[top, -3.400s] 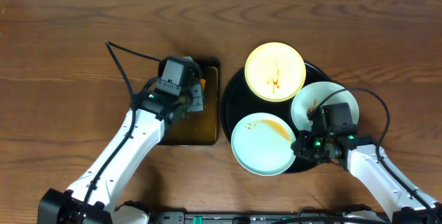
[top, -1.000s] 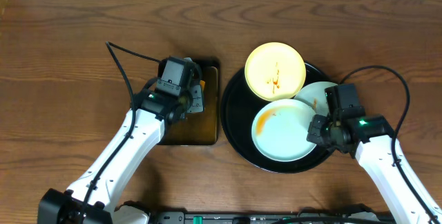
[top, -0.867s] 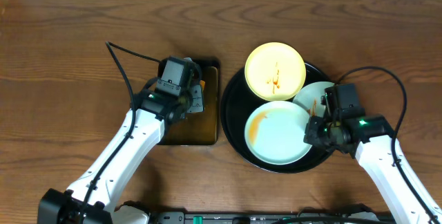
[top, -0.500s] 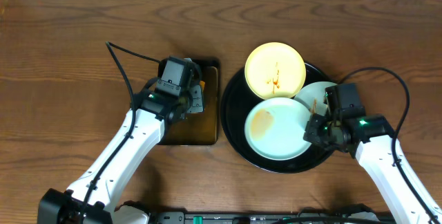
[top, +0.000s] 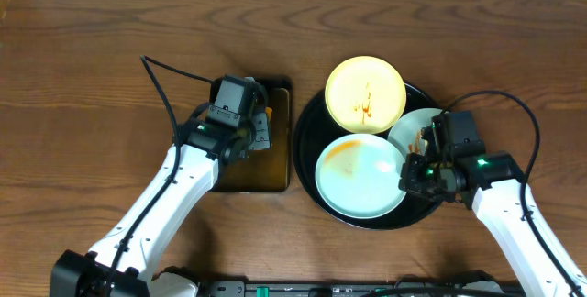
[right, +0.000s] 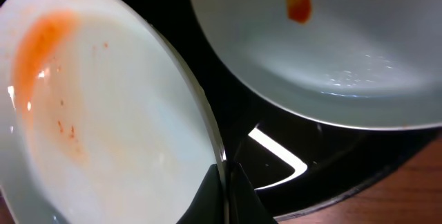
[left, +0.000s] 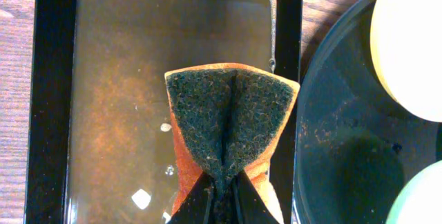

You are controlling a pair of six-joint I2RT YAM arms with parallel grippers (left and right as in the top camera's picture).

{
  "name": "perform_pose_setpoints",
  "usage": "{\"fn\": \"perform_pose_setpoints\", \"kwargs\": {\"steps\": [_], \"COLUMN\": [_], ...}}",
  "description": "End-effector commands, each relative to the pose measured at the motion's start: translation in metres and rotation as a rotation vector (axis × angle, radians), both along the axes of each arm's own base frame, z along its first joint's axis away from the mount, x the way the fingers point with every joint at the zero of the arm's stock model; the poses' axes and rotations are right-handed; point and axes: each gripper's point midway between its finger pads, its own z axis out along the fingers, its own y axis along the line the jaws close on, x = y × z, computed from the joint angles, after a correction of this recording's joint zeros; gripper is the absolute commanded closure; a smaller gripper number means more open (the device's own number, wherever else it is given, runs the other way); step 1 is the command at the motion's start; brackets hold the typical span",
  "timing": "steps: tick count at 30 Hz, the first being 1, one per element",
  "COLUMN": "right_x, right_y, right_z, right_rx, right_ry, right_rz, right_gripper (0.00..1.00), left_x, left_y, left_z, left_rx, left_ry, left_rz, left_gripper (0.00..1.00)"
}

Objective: Clean dirty plates on tray and stack at the side

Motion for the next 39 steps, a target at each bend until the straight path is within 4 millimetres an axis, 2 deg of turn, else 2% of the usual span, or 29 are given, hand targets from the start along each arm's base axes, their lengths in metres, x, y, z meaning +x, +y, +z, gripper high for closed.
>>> {"fn": "perform_pose_setpoints", "kwargs": {"steps": [1, 5, 10, 13, 17, 22, 25, 32, 39], "right_x": [0.009, 0.011, 0.009, 0.014, 0.020, 0.032, 0.044, 0.067, 0.076], "right_y": [-0.009, 0.002, -0.023, -0.025, -0.026, -0.052, -0.059, -0.047, -0.019], "right_z": [0.004, 0.007, 0.002, 0.006, 0.025, 0.056, 0.077, 0.113, 0.139], "right_rx": [-0.044, -0.003, -0.144, -0.170, -0.187, -0.381, -0.484, -0.671, -0.851], "right_ry": [-0.021, -0.049, -0.047, -0.071, -0.097, -0.150, -0.220, -0.392, -0.543], "right_rz": [-0.063, 0.024, 0.004, 0.033, 0.074, 0.053, 0.052, 0.173, 0.313], "right_gripper": [0.99, 0.99, 0.99, 0.99, 0.99, 0.99, 0.99, 0.99, 0.99], "left_x": [0.000, 0.000, 0.000, 0.000, 0.000, 0.000, 0.000, 0.000, 0.000], "left_y": [0.003, 0.003, 0.003, 0.003, 0.003, 0.003, 0.003, 0.003, 0.003], "left_z": [-0.004, -0.004, -0.004, -0.004, -0.004, -0.004, -0.004, -0.003, -0.003], "left_rx": [0.020, 0.020, 0.020, 0.020, 0.020, 0.020, 0.020, 0.019, 0.019], "left_ry": [0.004, 0.004, 0.004, 0.004, 0.004, 0.004, 0.004, 0.003, 0.003], "left_rz": [-0.003, -0.003, -0.003, -0.003, -0.003, -0.003, -0.003, -0.003, -0.003], "left_gripper": [0.92, 0.92, 0.92, 0.92, 0.92, 0.92, 0.92, 0.92, 0.92]}}
